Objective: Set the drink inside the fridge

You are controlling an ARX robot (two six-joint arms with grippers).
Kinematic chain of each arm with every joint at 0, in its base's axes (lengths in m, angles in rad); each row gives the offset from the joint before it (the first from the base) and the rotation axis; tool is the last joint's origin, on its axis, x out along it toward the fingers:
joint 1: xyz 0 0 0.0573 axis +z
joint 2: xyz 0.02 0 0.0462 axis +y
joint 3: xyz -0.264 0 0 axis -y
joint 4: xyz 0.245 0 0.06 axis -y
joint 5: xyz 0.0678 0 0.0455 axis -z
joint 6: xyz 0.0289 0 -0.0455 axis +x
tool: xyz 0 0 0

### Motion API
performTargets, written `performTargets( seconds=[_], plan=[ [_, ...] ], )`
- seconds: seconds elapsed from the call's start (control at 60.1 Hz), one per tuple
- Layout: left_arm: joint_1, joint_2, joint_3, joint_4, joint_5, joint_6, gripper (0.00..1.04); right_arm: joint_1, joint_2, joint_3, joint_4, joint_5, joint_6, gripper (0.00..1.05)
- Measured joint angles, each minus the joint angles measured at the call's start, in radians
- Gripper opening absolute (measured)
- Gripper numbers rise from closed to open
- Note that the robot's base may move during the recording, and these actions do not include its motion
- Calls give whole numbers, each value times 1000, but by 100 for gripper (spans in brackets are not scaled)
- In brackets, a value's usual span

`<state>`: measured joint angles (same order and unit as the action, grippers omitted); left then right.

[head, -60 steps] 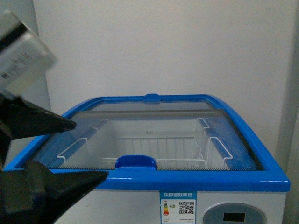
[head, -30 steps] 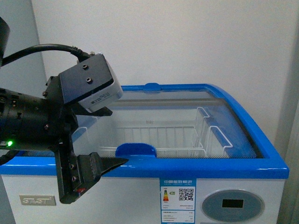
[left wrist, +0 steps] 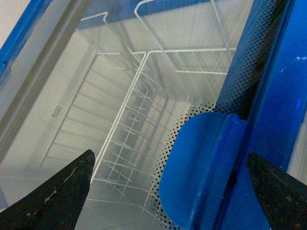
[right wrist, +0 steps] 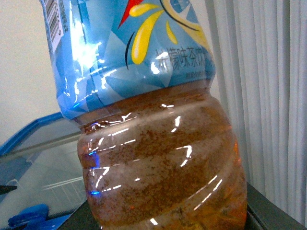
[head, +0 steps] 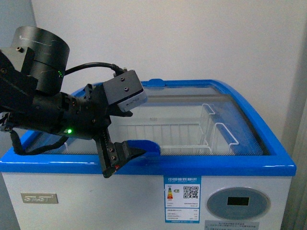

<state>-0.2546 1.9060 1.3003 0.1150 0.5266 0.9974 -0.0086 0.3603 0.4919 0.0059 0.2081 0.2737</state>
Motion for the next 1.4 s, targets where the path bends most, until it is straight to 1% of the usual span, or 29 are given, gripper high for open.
performTargets(
  seconds=[0.117,0.25,0.35,0.5,0.583,0.599,0.649,0.666,0.699,0.733,0.766,0.882,0.932,0.966,1.032,1.082,1.116,1.132,1.149,1.182,1.199,1.232,1.249,1.265,1.299,1.315,1.332,1.365,1.399],
  plan=[
    [7,62,73,-6,0,13,97,0,0,0,0,0,0,43],
    [19,132,158,-7,39,12,97,0,0,0,0,1,0,43],
    [23,233,336,-24,8,13,97,0,0,0,0,-3,0,43],
    [30,428,690,-63,-129,13,97,0,0,0,0,2,0,43],
    [33,544,889,-62,-255,5,97,0,0,0,0,0,0,43],
    [35,578,945,-55,-299,-4,97,0,0,0,0,-2,0,43],
    [40,637,1042,-27,-372,-45,97,0,0,0,0,-3,0,43],
    [40,645,1058,-18,-388,-60,97,0,0,0,0,-2,0,43],
    [41,655,1073,11,-490,-94,97,0,0,0,0,-2,0,43],
    [48,653,1071,33,-531,-135,97,0,0,0,0,-2,0,43],
    [61,615,1022,65,-580,-220,97,0,0,0,0,1,0,43],
    [82,458,806,45,-616,-434,97,0,0,0,0,1,0,43],
    [85,386,703,44,-607,-503,97,0,0,0,0,1,0,43],
    [86,330,622,55,-587,-573,97,0,0,0,0,-1,0,43],
    [85,135,349,84,-500,-741,97,1,0,0,0,-3,0,43],
    [84,-35,133,108,-428,-825,97,1,0,0,0,-2,0,43],
    [84,-111,41,115,-409,-845,96,0,0,0,0,-1,0,43],
    [83,-135,8,134,-417,-854,95,1,0,0,0,0,0,43],
    [82,-186,-64,194,-471,-878,92,1,0,0,0,2,0,43],
    [83,-232,-135,266,-521,-895,88,1,0,0,0,2,0,43],
    [87,-280,-206,338,-563,-912,85,-6,9,5,-19,-18,-5,43],
    [97,-330,-277,404,-585,-928,81,-23,28,34,-90,-68,-11,43],
    [112,-380,-348,466,-592,-937,78,-48,51,78,-186,-129,-32,43],
    [121,-405,-383,492,-592,-941,76,-61,64,103,-237,-159,-53,43],
    [157,-505,-518,575,-587,-958,69,-111,124,210,-447,-284,-133,43],
    [172,-553,-581,602,-589,-964,65,-126,142,241,-509,-325,-151,42],
    [183,-597,-640,621,-591,-969,62,-149,169,281,-594,-383,-211,42],
    [200,-665,-738,643,-591,-978,55,-177,195,322,-694,-459,-279,42],
    [206,-698,-797,651,-590,-983,49,-181,236,340,-730,-495,-356,42]
  ],
)
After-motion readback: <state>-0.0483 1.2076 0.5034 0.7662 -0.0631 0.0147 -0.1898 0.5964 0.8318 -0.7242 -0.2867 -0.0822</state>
